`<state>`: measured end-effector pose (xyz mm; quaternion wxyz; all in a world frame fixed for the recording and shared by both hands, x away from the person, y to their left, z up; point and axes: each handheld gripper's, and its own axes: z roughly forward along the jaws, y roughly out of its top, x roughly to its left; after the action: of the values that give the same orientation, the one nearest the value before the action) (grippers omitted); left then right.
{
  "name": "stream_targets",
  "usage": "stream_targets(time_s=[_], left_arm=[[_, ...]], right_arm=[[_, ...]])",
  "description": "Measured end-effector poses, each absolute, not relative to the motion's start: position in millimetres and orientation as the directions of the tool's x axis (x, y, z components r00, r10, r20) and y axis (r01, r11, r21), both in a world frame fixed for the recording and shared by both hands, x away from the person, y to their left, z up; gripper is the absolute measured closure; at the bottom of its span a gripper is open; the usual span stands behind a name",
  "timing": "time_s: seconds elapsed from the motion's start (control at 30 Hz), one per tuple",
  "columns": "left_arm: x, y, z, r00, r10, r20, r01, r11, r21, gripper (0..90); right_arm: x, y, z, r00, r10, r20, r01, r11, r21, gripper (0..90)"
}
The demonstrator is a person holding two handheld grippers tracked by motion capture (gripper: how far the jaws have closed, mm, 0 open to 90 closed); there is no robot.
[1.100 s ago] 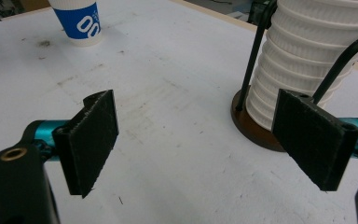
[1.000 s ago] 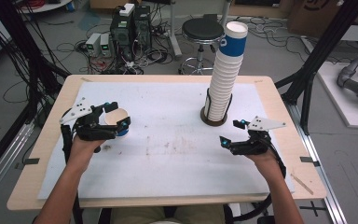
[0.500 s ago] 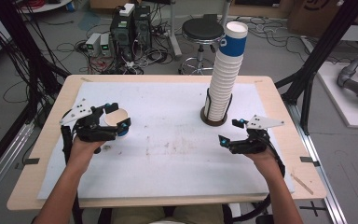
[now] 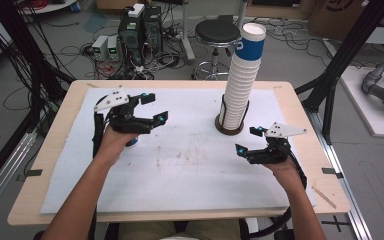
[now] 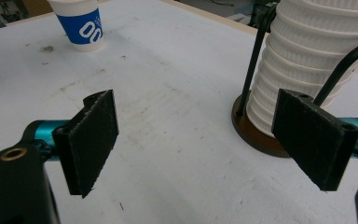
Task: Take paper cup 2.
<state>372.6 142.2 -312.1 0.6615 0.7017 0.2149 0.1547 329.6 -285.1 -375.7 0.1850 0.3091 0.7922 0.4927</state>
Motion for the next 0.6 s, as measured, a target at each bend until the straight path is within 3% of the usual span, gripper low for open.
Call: stream_targets(time_s=[0.6], left_arm=[[428.7,43.4,-272.7,0.914,0.400,-0.064,0.088,-0.043,0.995,16.6]], right_arm=[[325.0,-292.0,-371.6,-0.743,0.669,0.018,0.296,0.304,0.906,14.9]])
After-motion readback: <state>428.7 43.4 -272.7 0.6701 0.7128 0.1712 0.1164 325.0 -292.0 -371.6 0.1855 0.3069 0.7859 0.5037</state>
